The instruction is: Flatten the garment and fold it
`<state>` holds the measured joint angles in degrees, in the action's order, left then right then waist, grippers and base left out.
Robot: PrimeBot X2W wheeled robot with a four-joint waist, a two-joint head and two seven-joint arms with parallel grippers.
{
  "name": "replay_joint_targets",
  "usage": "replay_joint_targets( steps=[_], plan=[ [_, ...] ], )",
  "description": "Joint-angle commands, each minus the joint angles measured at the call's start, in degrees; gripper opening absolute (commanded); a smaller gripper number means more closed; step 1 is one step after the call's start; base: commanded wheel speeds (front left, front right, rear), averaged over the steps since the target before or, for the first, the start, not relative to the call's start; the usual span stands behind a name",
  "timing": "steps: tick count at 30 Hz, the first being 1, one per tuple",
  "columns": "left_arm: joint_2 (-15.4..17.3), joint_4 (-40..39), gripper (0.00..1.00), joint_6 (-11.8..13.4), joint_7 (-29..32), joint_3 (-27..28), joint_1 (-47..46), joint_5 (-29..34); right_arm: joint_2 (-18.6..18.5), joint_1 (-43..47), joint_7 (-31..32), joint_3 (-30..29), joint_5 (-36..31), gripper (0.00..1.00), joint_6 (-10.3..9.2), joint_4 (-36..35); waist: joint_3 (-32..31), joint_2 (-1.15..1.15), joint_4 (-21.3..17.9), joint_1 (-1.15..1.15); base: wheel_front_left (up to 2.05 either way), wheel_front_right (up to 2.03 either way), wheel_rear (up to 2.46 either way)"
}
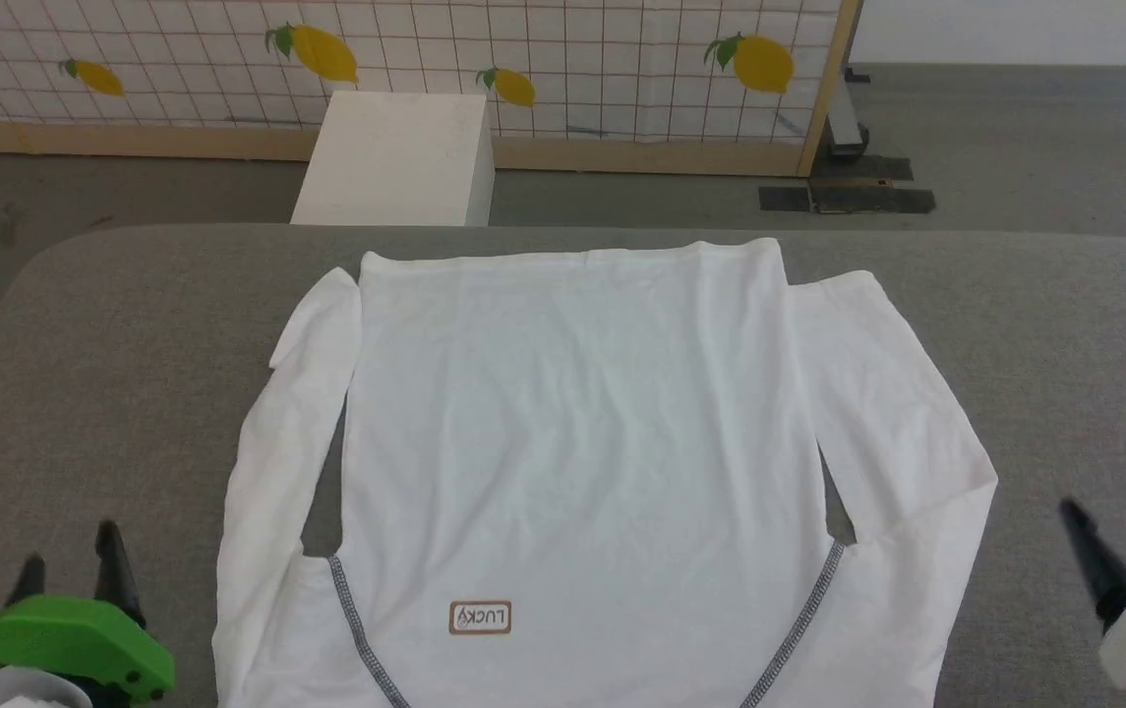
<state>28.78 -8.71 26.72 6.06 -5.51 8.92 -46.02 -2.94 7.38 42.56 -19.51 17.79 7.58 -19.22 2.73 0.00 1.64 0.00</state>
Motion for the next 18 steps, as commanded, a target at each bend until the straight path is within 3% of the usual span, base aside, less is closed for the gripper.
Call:
replay_joint_targets(
  steps=[1,5,7,12,18],
  plan=[
    [0.5,-0.2,1.0,-0.6,-2.9,0.1,-1.8,2.5,0.0,-3.1,-1.8,-0.7,-0.4,1.0,-0.09,-0.4,1.1,0.0,-0.5,0.0,0.0,0.0,0.0],
    [-0.5,0.1,1.0,-4.4,-15.5,-0.2,-5.8,7.8,-0.1,-12.2,-5.5,-1.6,-1.7,1.0,-0.09,3.0,4.2,0.0,-1.4,0.0,0.0,0.0,0.0],
    [-0.8,0.7,1.0,-5.8,-18.7,-0.8,-7.5,10.2,-1.0,-17.2,-6.0,-1.4,-2.2,1.0,-0.09,6.3,6.0,0.0,-1.8,0.0,0.0,0.0,0.0],
    [-1.6,0.4,1.0,-8.9,-20.9,-2.0,-12.1,16.6,-4.6,-28.8,-5.4,0.8,-5.2,1.0,-0.09,16.3,11.5,0.0,-1.9,0.0,0.0,0.0,0.0],
    [-6.2,-0.2,1.0,-11.6,-21.0,-0.6,-15.6,21.3,-9.1,-44.1,-1.3,7.4,-12.7,1.0,-0.09,30.7,18.7,0.0,0.2,0.0,0.0,0.0,0.0]
  ],
)
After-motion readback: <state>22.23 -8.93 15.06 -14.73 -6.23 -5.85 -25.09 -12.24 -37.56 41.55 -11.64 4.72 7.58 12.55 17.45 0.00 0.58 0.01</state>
